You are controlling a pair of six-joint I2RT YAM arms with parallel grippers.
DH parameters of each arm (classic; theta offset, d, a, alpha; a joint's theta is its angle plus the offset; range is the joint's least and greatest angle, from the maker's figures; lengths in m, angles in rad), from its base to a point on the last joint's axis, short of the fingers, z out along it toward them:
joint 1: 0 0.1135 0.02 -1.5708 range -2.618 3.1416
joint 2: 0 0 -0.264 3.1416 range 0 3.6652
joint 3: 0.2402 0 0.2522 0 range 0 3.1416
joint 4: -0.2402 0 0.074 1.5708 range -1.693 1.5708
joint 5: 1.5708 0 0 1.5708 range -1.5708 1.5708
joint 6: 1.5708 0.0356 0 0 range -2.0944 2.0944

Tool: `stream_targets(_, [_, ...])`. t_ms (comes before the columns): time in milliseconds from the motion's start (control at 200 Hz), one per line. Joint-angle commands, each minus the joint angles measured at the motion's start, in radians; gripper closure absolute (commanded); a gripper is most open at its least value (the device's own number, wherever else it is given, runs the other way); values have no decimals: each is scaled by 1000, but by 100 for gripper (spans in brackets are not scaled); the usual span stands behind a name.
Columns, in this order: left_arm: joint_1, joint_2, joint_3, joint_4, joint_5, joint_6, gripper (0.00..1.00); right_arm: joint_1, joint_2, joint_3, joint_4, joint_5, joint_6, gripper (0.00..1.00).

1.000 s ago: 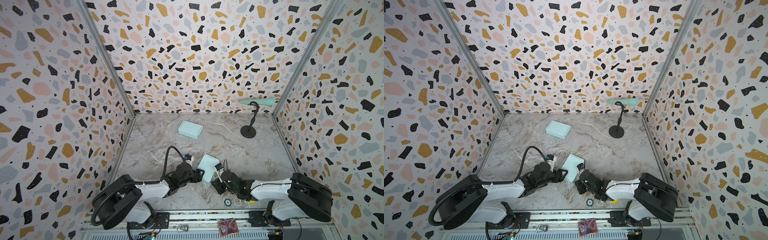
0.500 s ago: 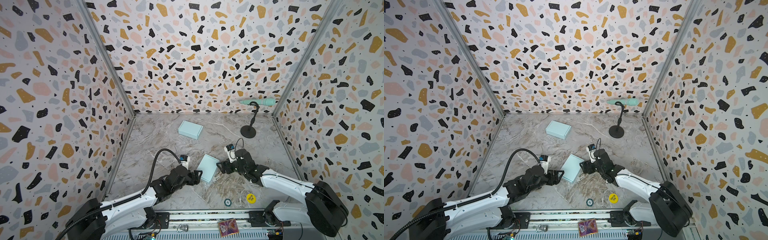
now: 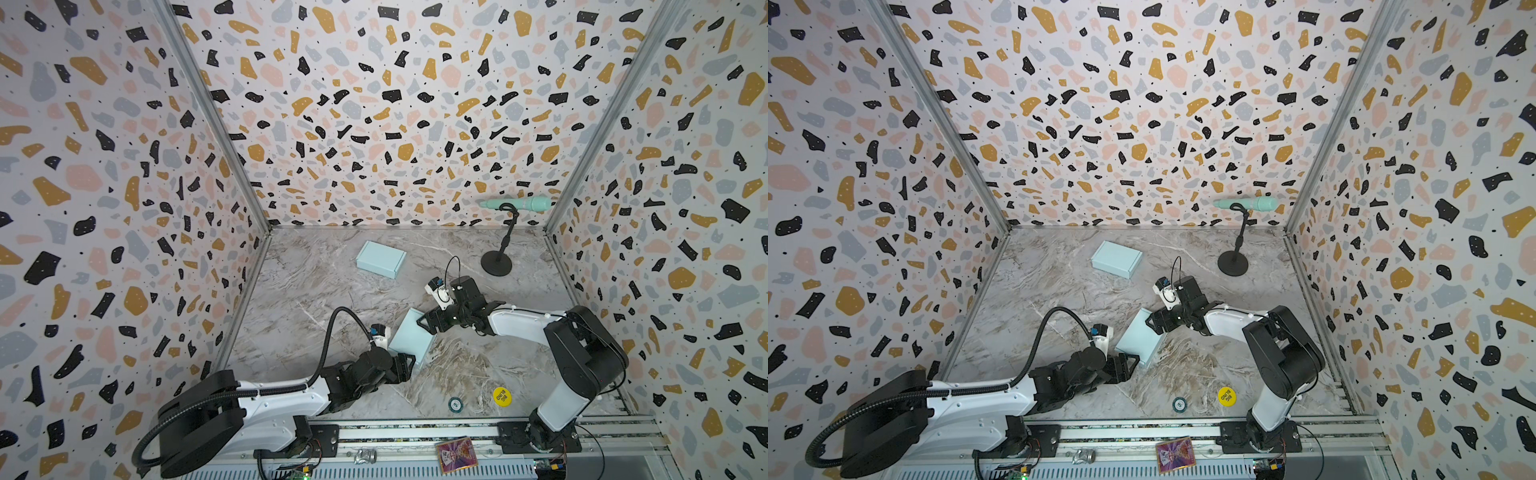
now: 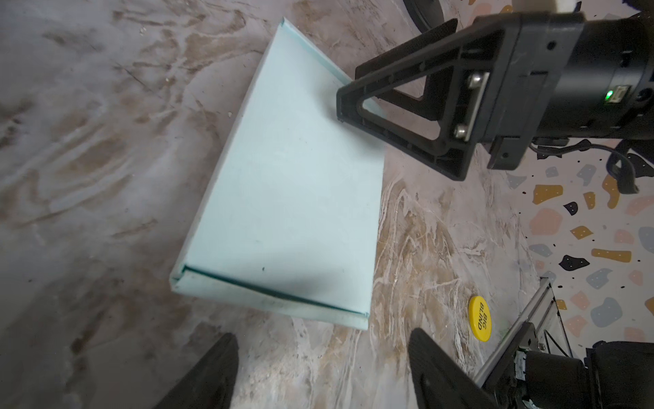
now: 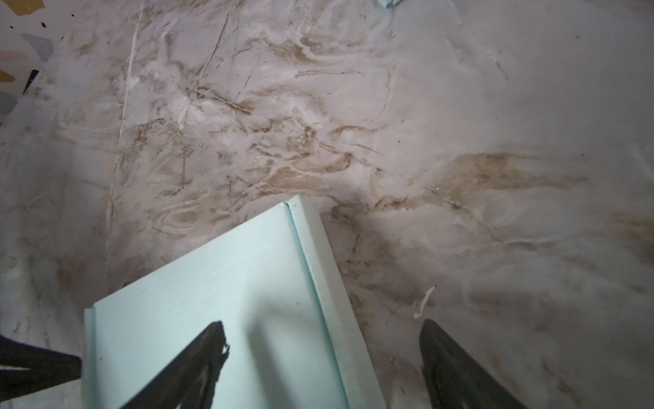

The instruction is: Fold the paper box

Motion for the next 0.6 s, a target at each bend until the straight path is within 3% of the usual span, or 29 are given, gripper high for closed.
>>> stream_targets(0, [-4,16,-14,89,-28,-35,23,-4,-26,-16,-9,-42,-17,13])
stream_targets(300, [7,119,17,167,-23,-26,32,-15,-97,-99,17,-50,15,29])
stream_targets(596, [110,199,105,184,49,63,47,-36,-183,-186,50,-38,58,42])
